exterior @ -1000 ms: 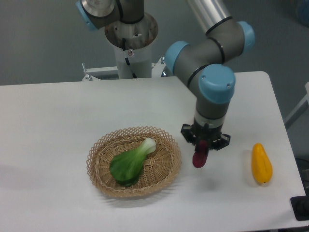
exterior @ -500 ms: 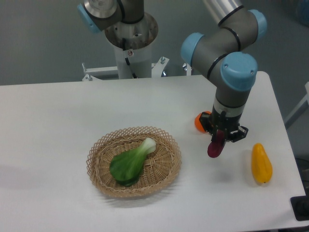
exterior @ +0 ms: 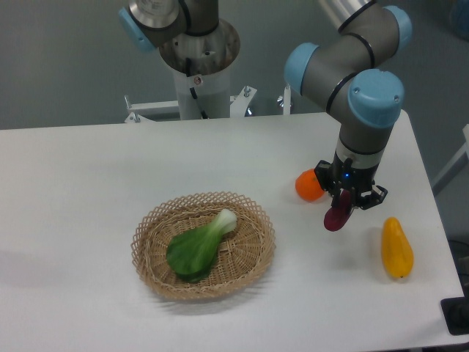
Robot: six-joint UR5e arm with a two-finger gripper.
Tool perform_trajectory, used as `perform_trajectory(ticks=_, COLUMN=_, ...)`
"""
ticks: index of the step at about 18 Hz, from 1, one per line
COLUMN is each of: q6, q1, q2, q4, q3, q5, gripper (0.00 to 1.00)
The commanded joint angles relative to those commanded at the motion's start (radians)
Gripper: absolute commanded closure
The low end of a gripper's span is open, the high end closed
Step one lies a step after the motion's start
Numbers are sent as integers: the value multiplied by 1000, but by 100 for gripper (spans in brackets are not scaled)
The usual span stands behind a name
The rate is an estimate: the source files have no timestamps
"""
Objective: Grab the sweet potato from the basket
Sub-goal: 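Lift the sweet potato out of the basket toward the orange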
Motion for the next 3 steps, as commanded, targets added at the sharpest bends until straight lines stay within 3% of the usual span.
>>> perform_trajectory(ticks=3, q6=0, q1=0, q2=0, q4=2, q3=0, q5=0, gripper=68)
